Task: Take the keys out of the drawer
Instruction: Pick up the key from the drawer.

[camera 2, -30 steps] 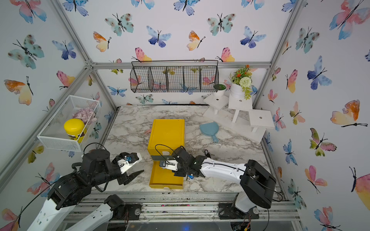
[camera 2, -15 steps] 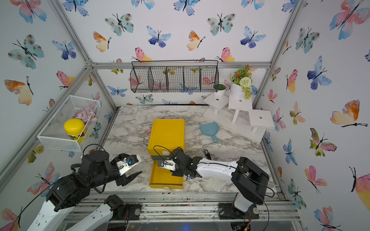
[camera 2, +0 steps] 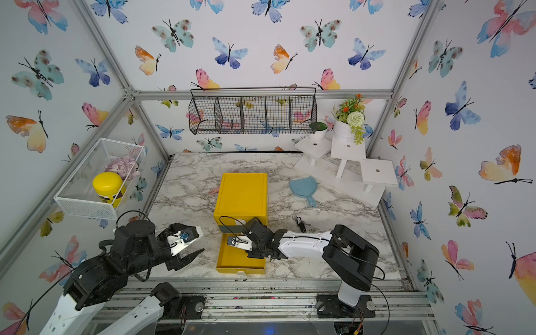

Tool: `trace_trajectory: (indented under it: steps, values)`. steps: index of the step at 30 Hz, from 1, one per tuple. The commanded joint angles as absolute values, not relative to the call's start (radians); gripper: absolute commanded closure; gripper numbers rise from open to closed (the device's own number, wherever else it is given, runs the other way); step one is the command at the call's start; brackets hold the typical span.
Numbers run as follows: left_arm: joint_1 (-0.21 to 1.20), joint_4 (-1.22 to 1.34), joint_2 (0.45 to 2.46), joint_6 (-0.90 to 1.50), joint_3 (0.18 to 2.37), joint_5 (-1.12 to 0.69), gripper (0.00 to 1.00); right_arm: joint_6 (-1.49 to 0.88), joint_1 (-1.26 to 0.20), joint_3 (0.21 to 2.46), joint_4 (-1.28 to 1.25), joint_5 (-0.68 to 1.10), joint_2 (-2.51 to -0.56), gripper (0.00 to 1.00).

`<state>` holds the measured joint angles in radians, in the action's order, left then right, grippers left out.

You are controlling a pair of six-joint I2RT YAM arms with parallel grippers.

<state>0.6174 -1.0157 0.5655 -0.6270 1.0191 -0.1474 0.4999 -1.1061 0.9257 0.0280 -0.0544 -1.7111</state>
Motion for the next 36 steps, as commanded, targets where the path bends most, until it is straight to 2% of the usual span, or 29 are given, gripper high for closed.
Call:
trace_trajectory:
  steps: [1,11,36]
  values:
    - [0.620,-1.049,0.533,-0.669,1.032,-0.202,0.23,0.502,-1.112,0.954,0.014,-0.075,-1.740,0.70]
    - [0.620,-1.085,0.534,-0.733,1.046,-0.210,0.21,0.491,-1.114,1.003,0.009,-0.081,-1.804,0.71]
    - [0.620,-1.067,0.552,-0.769,1.038,-0.232,0.21,0.476,-1.114,0.998,0.009,-0.122,-1.810,0.91]
